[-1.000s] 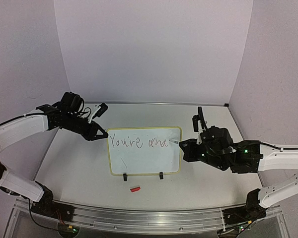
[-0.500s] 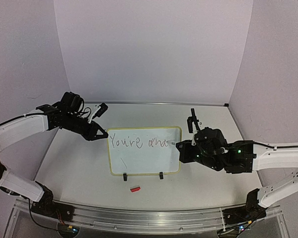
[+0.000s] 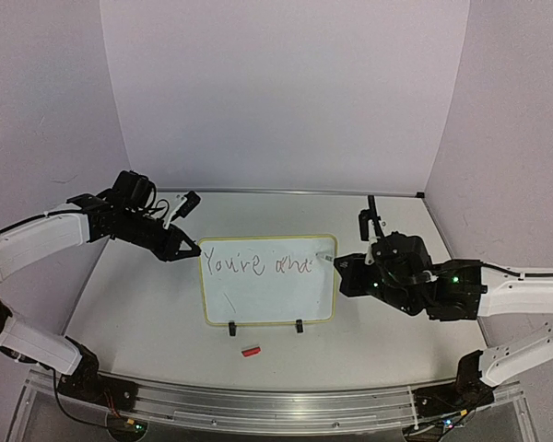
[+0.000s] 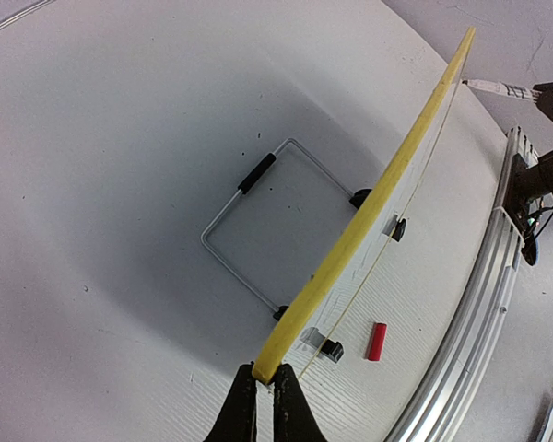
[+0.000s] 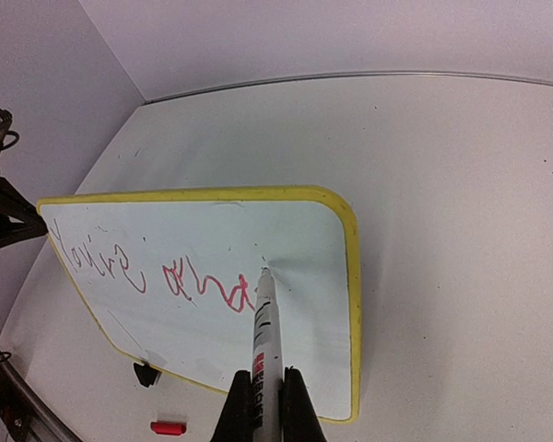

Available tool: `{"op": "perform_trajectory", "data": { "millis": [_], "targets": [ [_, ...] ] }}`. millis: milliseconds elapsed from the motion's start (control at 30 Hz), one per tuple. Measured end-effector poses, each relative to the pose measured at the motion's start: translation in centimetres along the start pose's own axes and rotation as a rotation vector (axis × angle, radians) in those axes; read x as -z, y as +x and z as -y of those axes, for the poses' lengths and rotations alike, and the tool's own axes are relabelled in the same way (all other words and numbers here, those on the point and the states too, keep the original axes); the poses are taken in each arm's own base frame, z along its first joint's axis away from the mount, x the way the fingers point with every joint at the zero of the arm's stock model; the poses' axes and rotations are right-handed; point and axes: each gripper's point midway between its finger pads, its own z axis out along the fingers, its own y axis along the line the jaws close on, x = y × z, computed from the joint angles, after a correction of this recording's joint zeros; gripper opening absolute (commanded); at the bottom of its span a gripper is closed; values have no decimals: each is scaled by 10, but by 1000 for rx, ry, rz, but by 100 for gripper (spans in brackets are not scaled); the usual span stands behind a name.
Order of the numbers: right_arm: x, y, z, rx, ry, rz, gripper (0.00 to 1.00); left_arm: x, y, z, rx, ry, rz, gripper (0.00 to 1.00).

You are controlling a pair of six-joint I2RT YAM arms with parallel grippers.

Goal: Write a sentence on the whiteboard

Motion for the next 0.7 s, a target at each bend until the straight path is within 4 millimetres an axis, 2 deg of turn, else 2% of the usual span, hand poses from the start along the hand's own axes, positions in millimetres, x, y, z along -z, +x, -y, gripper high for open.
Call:
{"op": "perform_trajectory", "data": {
  "millis": [700],
  "targets": [
    [-9, 20, 0, 5, 4, -65, 0, 0, 0, 0, 0, 0, 0, 0]
  ]
}}
